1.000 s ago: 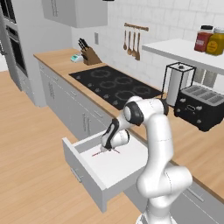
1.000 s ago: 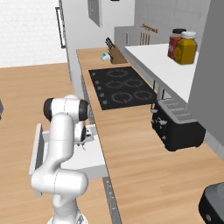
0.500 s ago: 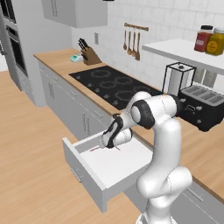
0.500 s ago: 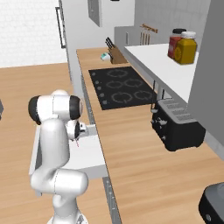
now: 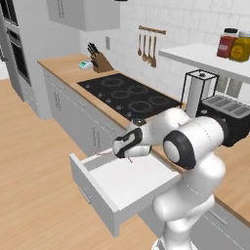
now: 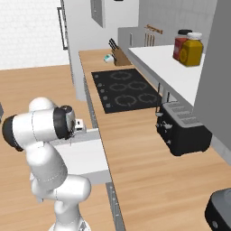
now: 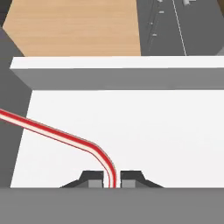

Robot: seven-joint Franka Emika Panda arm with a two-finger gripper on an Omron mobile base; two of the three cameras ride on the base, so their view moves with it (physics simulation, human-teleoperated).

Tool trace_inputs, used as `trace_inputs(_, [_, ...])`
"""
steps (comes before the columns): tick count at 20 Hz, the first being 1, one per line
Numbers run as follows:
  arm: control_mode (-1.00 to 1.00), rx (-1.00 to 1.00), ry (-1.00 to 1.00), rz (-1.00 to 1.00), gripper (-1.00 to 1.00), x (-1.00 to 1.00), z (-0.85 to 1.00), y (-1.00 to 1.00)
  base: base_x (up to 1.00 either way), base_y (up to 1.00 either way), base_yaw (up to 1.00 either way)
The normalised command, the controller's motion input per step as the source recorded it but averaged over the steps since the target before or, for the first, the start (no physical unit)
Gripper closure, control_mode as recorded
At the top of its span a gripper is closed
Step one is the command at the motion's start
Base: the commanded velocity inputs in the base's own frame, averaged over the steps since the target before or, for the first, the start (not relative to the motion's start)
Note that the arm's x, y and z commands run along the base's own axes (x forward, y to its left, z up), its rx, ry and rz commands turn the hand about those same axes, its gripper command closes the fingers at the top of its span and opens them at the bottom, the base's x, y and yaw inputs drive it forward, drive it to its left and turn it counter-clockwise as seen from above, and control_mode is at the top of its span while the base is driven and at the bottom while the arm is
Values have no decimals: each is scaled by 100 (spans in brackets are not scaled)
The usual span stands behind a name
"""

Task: Take a straw from the drawer in front and place it inside the glass cup on the dining counter.

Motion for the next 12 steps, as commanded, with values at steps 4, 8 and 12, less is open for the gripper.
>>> trace_inputs(4, [-100,1,0,0,100,0,100,0,0,0,0])
trace_inputs(8, [-100,0,0,0,100,0,100,0,0,0,0])
trace_inputs(12, [-100,0,2,0,100,-15,100,0,0,0,0])
